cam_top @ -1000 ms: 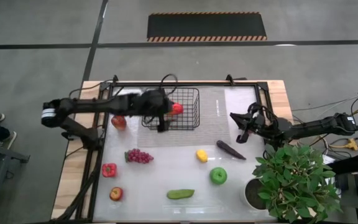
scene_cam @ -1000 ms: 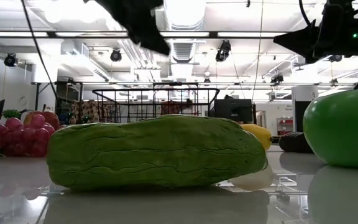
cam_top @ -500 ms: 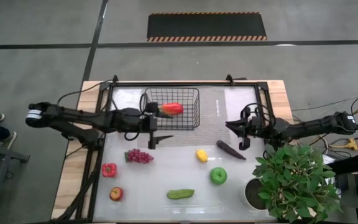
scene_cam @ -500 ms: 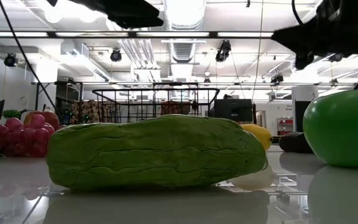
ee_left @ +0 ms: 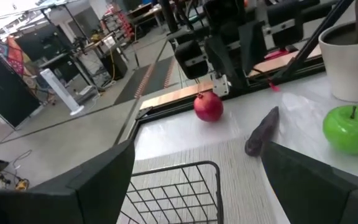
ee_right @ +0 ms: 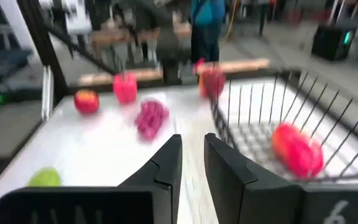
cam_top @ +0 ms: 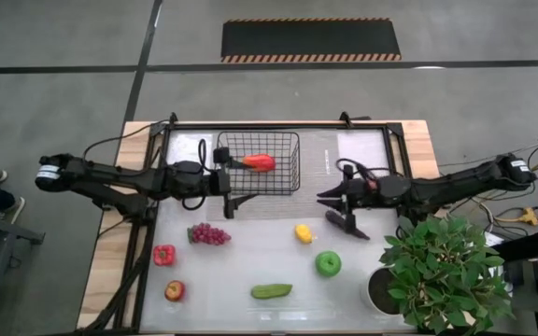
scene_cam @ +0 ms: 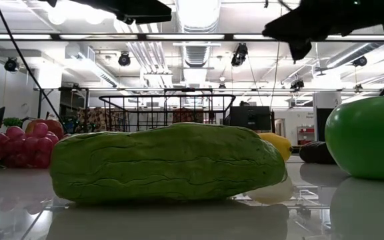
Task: Build produce basket
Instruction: Put the lemon into the wire basket
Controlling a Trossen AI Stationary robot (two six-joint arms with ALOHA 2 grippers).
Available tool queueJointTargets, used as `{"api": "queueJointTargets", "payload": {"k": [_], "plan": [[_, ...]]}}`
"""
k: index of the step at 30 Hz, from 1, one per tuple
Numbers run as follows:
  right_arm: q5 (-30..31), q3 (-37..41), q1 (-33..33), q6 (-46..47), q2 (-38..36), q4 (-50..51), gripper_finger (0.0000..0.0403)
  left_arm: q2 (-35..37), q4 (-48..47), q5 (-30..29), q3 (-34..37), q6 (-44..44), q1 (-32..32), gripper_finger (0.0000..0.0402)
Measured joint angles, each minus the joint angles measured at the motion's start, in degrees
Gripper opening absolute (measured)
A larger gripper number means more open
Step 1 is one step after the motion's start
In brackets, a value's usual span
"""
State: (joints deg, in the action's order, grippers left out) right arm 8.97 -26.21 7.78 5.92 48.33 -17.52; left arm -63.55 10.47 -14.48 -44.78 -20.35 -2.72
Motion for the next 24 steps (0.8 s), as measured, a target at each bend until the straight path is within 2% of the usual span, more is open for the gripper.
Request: {"api": "queueJointTargets", "payload": {"k": [16, 24], "plan": [[0.0, -17.9, 6.3, 16.1, 14.9, 30.3, 0.0059, 0.0, -0.7, -5.6, 0.0, -0.3, 0.0, 0.0331], [0.1, -27.4, 8.1, 30.0, 21.5, 44.3, 0.0059, 0.0, -1.7, -5.6, 0.1, -3.1, 0.0, 0.0331]]}}
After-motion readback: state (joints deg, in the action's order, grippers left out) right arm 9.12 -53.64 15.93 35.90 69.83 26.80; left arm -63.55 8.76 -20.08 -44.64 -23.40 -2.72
